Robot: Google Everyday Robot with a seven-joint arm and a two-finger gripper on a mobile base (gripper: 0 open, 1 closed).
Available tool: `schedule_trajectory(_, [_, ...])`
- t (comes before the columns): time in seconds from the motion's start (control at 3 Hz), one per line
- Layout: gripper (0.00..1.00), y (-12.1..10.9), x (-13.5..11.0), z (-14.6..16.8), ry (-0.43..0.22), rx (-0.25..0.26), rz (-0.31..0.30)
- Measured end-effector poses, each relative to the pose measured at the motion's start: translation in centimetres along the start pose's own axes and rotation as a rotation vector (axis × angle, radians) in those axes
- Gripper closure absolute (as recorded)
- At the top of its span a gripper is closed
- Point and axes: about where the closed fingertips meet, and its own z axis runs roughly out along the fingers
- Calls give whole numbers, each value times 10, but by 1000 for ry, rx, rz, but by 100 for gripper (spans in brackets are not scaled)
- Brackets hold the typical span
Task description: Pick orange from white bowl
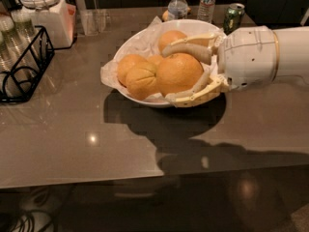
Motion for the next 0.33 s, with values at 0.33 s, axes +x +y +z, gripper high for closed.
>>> schedule_trajectory(0.33, [100, 0, 0, 0, 0, 0, 0])
